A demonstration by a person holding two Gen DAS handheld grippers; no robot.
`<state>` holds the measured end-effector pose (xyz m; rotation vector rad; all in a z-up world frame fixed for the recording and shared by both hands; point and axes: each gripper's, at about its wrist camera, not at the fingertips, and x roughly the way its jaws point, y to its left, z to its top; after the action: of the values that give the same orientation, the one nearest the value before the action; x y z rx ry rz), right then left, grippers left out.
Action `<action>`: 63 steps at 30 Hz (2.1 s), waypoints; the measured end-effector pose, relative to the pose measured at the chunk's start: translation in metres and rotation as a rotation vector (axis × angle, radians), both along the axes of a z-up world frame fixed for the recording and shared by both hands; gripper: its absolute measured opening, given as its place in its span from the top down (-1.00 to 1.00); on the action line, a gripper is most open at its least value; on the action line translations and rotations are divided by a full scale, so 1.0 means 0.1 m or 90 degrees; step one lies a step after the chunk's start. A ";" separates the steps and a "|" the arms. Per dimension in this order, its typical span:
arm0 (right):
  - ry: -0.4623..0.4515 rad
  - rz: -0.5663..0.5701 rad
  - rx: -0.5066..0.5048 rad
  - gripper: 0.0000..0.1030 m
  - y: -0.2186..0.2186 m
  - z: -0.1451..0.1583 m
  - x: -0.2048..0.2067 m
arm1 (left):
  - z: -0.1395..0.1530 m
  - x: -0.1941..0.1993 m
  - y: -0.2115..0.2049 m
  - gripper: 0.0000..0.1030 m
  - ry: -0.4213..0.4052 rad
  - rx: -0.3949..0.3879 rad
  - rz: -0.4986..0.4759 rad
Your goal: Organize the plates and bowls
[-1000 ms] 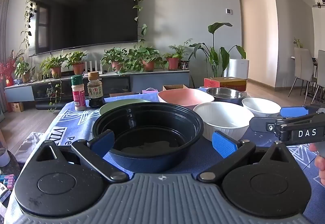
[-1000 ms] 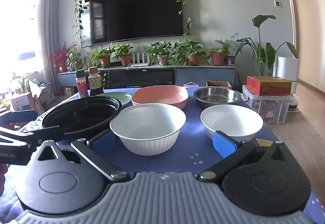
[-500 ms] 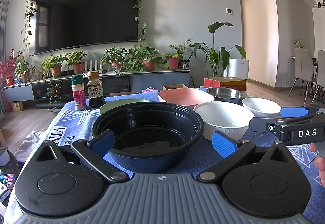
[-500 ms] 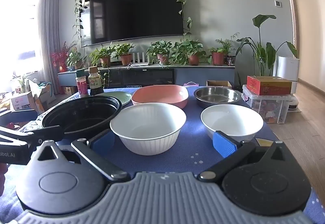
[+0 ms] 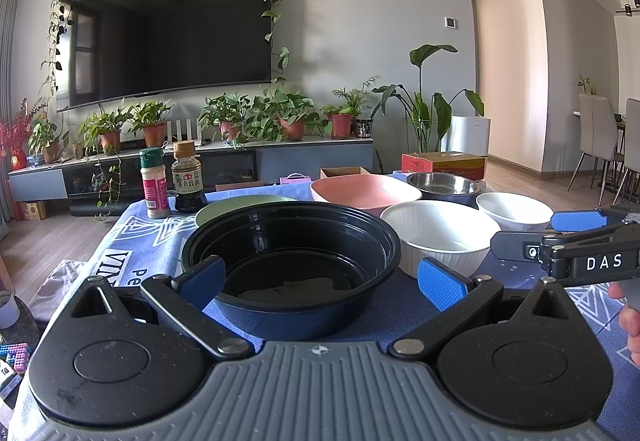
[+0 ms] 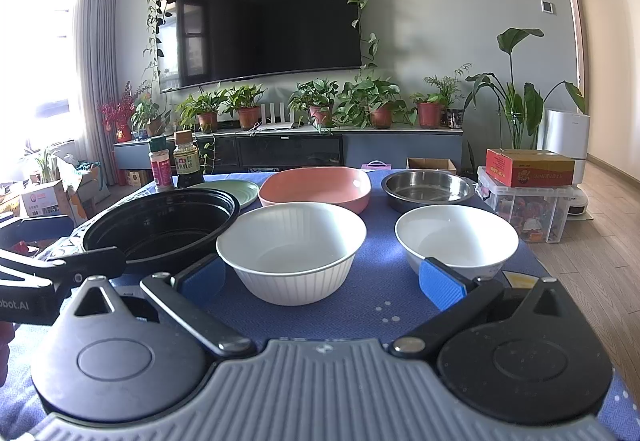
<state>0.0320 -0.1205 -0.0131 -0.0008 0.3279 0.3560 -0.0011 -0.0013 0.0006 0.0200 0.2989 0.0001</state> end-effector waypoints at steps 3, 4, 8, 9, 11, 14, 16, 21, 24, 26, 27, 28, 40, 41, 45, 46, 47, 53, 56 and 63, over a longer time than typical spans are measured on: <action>0.000 0.000 0.000 -1.00 0.00 0.00 0.00 | 0.00 0.00 0.00 -1.00 0.000 0.000 0.000; 0.000 0.000 0.000 -1.00 0.00 0.00 0.00 | 0.00 0.00 0.00 -1.00 0.000 0.000 0.000; 0.000 0.000 0.000 -1.00 0.00 0.00 0.00 | 0.00 0.00 0.00 -1.00 0.000 0.000 0.000; 0.000 0.000 0.000 -1.00 0.00 0.00 0.00 | 0.00 0.00 0.00 -1.00 0.000 0.000 0.000; 0.000 0.000 0.000 -1.00 0.00 0.00 0.00 | 0.00 0.00 0.00 -1.00 0.000 0.000 0.000; 0.000 0.000 0.000 -1.00 0.00 0.00 0.00 | 0.00 0.00 0.00 -1.00 0.000 0.000 0.000; 0.000 0.000 0.000 -1.00 0.00 0.00 0.00 | 0.00 0.00 0.00 -1.00 0.000 0.000 0.000; 0.000 0.000 0.000 -1.00 0.00 0.00 0.00 | 0.00 0.00 0.00 -1.00 0.000 0.000 0.000; 0.000 0.000 0.000 -1.00 0.00 0.00 0.00 | 0.00 0.00 0.00 -1.00 0.000 0.000 0.000; 0.000 0.000 0.000 -1.00 0.00 0.00 0.00 | 0.00 0.00 0.00 -1.00 -0.001 0.000 0.000; 0.000 0.000 0.000 -1.00 0.00 0.00 0.00 | 0.00 0.00 0.00 -1.00 -0.001 -0.001 -0.001; 0.000 0.000 0.000 -1.00 0.00 0.00 0.00 | 0.00 -0.01 -0.01 -1.00 -0.001 -0.001 -0.002; 0.000 0.000 -0.001 -1.00 0.00 0.00 0.00 | 0.01 -0.03 0.00 -1.00 -0.015 -0.006 -0.013; 0.000 0.000 -0.001 -1.00 0.00 0.00 0.00 | 0.01 -0.03 0.01 -1.00 -0.017 -0.008 -0.011; 0.001 0.000 -0.001 -1.00 0.01 0.00 0.00 | 0.02 -0.04 0.03 -1.00 -0.023 -0.015 -0.014; 0.001 0.000 -0.001 -1.00 0.01 0.00 0.00 | 0.02 -0.04 0.03 -1.00 -0.023 -0.015 -0.015; 0.000 0.000 -0.001 -1.00 0.01 0.00 0.00 | 0.02 -0.04 0.03 -1.00 -0.024 -0.014 -0.014; 0.001 0.000 -0.001 -1.00 0.01 0.00 0.00 | 0.01 -0.04 0.03 -1.00 -0.023 -0.016 -0.014; 0.000 0.000 -0.001 -1.00 0.02 0.00 -0.01 | 0.01 -0.04 0.05 -1.00 -0.022 -0.023 -0.015; -0.004 -0.001 -0.006 -1.00 0.04 0.01 -0.03 | 0.01 -0.04 0.09 -1.00 -0.025 -0.035 -0.019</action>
<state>0.0290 -0.1164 -0.0120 -0.0113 0.3232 0.3523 -0.0053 0.0073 0.0015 -0.0305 0.2595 -0.0378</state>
